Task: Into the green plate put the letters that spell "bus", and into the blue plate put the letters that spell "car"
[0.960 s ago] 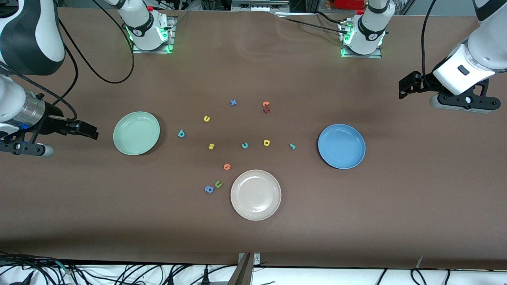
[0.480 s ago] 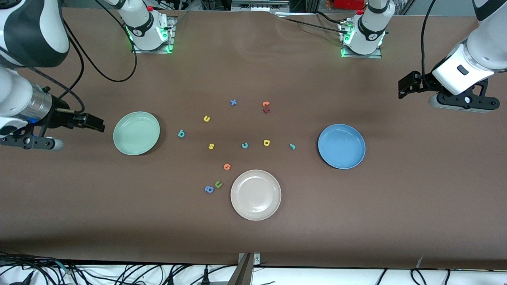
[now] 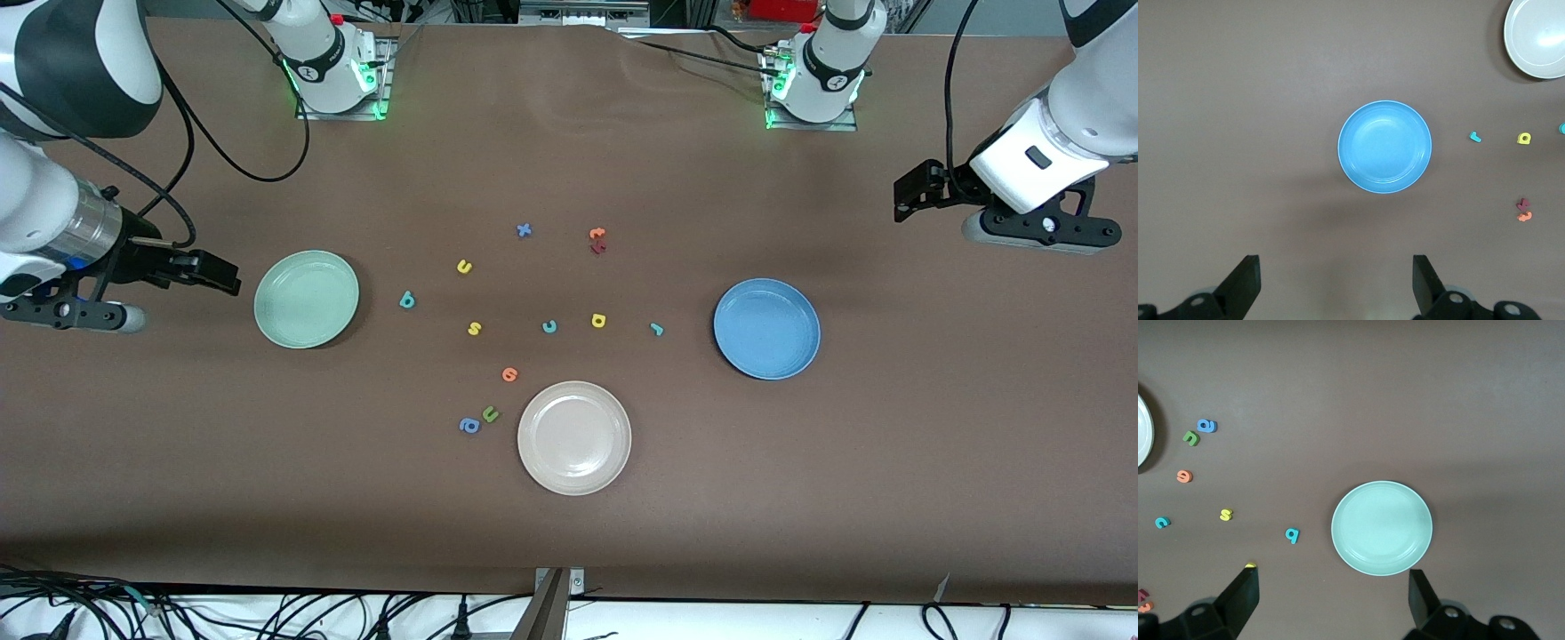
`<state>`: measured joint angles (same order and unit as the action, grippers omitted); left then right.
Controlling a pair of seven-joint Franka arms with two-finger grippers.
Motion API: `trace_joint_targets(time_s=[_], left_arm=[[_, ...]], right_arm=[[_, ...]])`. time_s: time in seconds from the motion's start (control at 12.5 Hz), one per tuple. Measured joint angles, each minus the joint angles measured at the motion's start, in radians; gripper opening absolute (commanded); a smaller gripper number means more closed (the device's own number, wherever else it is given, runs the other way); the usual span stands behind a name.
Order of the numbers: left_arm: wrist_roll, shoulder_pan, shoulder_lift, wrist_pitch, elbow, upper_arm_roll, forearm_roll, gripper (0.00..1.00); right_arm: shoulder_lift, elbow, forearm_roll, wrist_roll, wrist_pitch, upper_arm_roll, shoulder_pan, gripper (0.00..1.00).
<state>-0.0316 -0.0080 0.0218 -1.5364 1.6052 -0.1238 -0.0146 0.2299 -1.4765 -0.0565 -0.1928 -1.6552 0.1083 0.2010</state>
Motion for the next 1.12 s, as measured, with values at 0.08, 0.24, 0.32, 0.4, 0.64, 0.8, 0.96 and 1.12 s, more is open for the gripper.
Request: trace_joint_targets(time_s=[0.08,0.24,0.32,0.4,0.64,0.8,0.96,1.12], left_arm=[[0.0,0.0,0.001,0.0,0.0,0.0,0.0,1.0],[0.0,0.0,0.002,0.0,0.0,0.0,0.0,1.0],[0.0,0.0,0.002,0.0,0.0,0.0,0.0,1.0],[0.0,0.0,0.003,0.0,0.0,0.0,0.0,1.0],[0.0,0.0,0.003,0.0,0.0,0.0,0.0,1.0],[0.0,0.0,0.003,0.0,0.0,0.0,0.0,1.0],[0.0,0.0,0.003,0.0,0.0,0.0,0.0,1.0],[0.0,0.0,0.003,0.0,0.0,0.0,0.0,1.0]], right_arm=[[0.0,-0.001,0.0,-0.002,-0.002,0.0,0.002,0.99],[0.001,-0.002,0.0,-0.002,-0.005,-0.001,0.013,0.99],[0.001,-0.004,0.0,-0.003,-0.005,-0.001,0.019,0.99],[0.001,-0.009,0.0,-0.005,-0.005,-0.001,0.022,0.99],[0.003,-0.023,0.001,-0.02,-0.028,0.0,0.023,0.99],[0.012,-0.04,0.013,-0.044,-0.066,0.0,0.023,1.0],[0.021,-0.047,0.028,-0.047,-0.073,0.004,0.022,0.99],[0.022,-0.051,0.031,-0.047,-0.073,0.008,0.022,0.99]])
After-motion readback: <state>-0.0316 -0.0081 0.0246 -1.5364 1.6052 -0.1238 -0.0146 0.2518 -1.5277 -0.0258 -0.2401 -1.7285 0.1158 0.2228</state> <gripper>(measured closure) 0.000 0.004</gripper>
